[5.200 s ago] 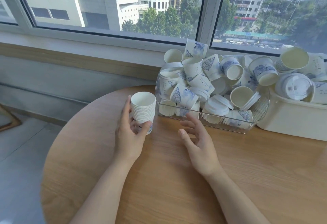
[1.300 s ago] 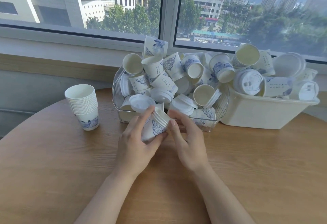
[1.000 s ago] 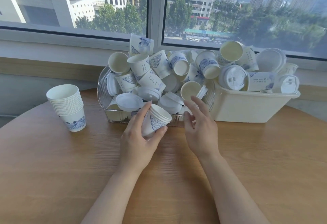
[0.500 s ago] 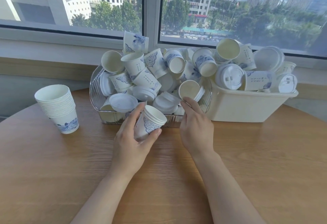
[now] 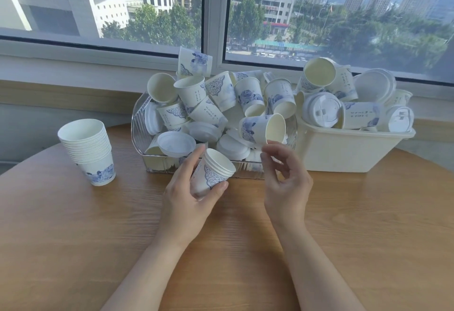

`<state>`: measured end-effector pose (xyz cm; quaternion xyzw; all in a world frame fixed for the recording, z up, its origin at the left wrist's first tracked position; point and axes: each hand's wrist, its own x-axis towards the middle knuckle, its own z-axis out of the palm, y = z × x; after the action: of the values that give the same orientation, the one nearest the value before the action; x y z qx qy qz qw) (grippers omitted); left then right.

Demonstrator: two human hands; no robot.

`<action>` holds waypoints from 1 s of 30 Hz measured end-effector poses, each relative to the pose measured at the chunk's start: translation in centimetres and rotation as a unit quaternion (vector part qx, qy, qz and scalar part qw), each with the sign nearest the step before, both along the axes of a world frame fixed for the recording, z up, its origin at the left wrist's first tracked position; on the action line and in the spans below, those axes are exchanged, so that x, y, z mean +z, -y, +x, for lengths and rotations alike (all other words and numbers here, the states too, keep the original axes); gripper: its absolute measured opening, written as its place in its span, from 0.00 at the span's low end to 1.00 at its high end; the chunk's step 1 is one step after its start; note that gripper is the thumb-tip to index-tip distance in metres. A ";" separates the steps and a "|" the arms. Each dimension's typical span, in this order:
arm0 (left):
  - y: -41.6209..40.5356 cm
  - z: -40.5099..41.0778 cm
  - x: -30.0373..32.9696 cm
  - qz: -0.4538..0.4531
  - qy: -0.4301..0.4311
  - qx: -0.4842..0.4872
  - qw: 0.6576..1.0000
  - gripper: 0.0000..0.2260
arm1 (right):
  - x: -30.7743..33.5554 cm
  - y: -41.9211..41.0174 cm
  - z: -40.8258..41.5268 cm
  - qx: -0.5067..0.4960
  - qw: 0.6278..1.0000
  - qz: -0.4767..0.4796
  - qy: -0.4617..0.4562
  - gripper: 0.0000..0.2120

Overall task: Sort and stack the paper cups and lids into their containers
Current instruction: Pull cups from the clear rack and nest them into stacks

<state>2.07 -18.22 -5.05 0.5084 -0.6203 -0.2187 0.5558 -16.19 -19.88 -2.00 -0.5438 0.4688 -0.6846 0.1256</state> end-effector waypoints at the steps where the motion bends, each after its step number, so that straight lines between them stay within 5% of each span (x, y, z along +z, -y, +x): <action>1: 0.0 0.1 0.0 -0.001 0.000 0.000 1.000 0.34 | 0.0 0.0 0.2 0.024 0.999 0.011 0.042 0.10; 10: 0.2 0.4 -0.1 -0.007 0.002 -0.010 1.000 0.36 | -0.3 0.1 0.8 0.161 0.970 0.065 0.167 0.08; 30: 0.1 0.4 -0.1 -0.054 0.064 -0.008 0.996 0.33 | -0.8 -0.2 1.7 0.243 0.959 0.143 0.042 0.15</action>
<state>2.45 -18.34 -5.20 0.4854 -0.6695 -0.1561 0.5402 -14.47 -19.65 -2.80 -0.5884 0.4101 -0.5815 0.3840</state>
